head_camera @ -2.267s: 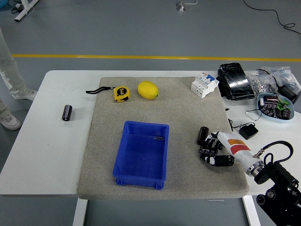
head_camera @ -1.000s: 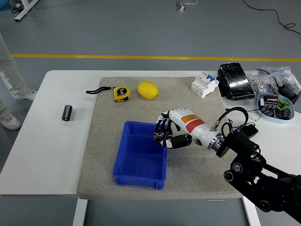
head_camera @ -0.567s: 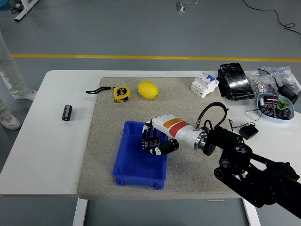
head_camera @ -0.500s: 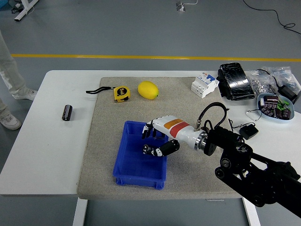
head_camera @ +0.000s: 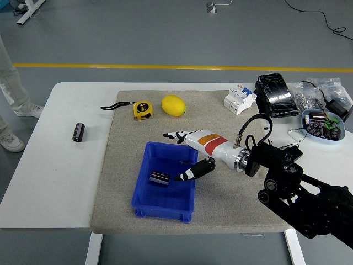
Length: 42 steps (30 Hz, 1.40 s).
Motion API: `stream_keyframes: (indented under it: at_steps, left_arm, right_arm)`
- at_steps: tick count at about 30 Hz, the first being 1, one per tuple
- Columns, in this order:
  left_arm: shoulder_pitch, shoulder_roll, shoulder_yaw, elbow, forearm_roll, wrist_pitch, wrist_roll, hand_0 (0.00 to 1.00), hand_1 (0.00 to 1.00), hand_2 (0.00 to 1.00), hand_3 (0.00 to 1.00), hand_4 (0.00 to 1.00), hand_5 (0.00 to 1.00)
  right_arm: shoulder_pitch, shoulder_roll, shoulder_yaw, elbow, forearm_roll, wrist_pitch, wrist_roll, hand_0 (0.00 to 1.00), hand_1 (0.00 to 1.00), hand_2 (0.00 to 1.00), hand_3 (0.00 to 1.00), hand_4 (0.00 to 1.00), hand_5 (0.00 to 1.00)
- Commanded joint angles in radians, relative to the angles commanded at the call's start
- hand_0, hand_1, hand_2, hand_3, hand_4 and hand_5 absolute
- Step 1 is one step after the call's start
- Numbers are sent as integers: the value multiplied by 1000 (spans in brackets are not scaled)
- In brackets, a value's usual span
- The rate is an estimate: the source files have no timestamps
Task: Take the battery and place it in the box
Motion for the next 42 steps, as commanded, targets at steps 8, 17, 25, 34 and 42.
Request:
stream_keyframes:
  at_steps: [8, 17, 25, 34, 42]
  left_arm:
    - [0, -1, 2, 0, -2, -1, -1, 752, 707, 729, 653, 702, 662]
    - [0, -4, -1, 0, 4, -2, 3, 752, 707, 729, 652, 702, 662]
    - [0, -8, -2, -2, 10, -1, 6, 752, 708, 732, 651, 702, 663]
    - [-1, -11, -3, -2, 10, -1, 7, 751, 712, 732, 650, 702, 664]
    - [-1, -12, -9, -3, 23, -3, 11, 751, 712, 734, 651, 700, 665]
  right_arm:
    - [-12, -18, 81, -63, -9, -63, -5, 624, 664, 792, 816, 998, 431]
    - [-51, -36, 143, -224, -25, -95, 10, 585, 642, 732, 761, 998, 421]
    - [-85, -46, 159, -279, -1, -99, 20, 578, 635, 718, 744, 998, 405]
    - [-107, -50, 205, -313, 4, -110, 28, 567, 628, 704, 720, 998, 400]
    - [-123, -27, 196, -319, 8, -110, 29, 553, 618, 699, 706, 998, 381]
